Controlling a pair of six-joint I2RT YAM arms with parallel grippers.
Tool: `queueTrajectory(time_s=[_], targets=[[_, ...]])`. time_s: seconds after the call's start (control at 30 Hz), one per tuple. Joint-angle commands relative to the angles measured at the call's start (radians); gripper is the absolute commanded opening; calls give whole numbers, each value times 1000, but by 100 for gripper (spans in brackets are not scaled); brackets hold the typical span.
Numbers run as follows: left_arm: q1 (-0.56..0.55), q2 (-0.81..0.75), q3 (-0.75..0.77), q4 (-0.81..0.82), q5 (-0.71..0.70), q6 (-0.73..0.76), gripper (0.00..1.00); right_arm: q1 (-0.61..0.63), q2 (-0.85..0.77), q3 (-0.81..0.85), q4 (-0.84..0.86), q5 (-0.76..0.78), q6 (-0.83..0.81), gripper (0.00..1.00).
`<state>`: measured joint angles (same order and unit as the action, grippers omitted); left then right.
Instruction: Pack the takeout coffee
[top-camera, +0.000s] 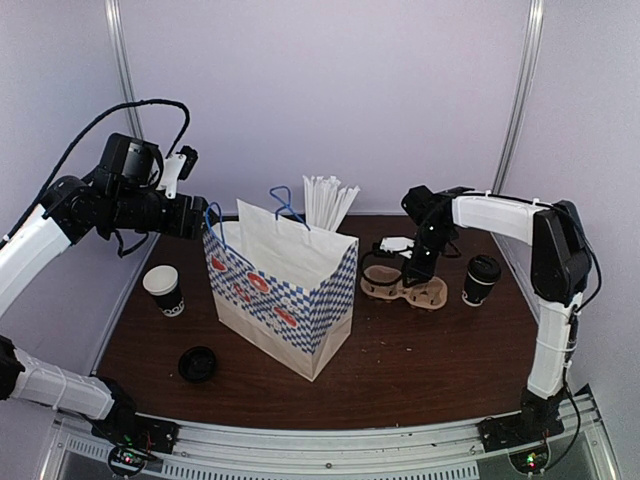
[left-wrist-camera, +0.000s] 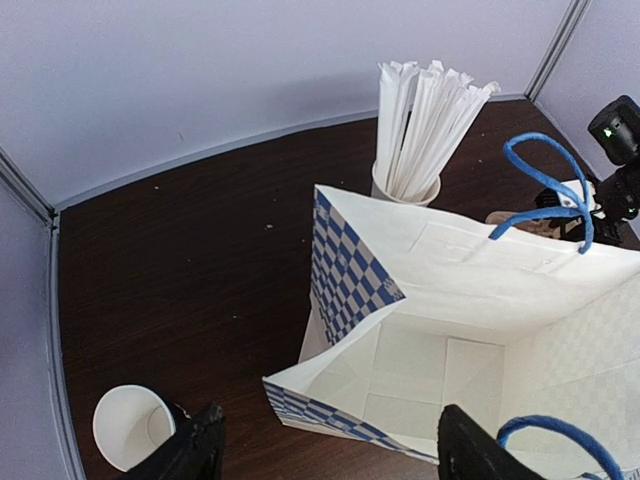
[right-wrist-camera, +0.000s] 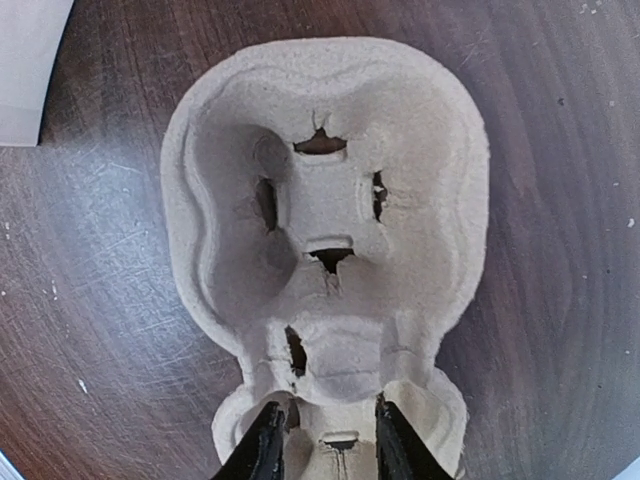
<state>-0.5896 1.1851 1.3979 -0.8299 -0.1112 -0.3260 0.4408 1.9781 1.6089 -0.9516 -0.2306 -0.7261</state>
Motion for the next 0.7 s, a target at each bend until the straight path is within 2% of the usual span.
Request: queueTrajectory(time_s=[0.0, 0.5, 0.67], targets=[[8, -2, -2, 45, 10, -8, 74, 2, 52, 45, -48, -18, 8, 33], [9, 5, -2, 43, 5, -7, 74, 1, 106, 79, -36, -20, 16, 33], [8, 5, -5, 43, 8, -8, 74, -2, 94, 68, -9, 5, 25, 37]])
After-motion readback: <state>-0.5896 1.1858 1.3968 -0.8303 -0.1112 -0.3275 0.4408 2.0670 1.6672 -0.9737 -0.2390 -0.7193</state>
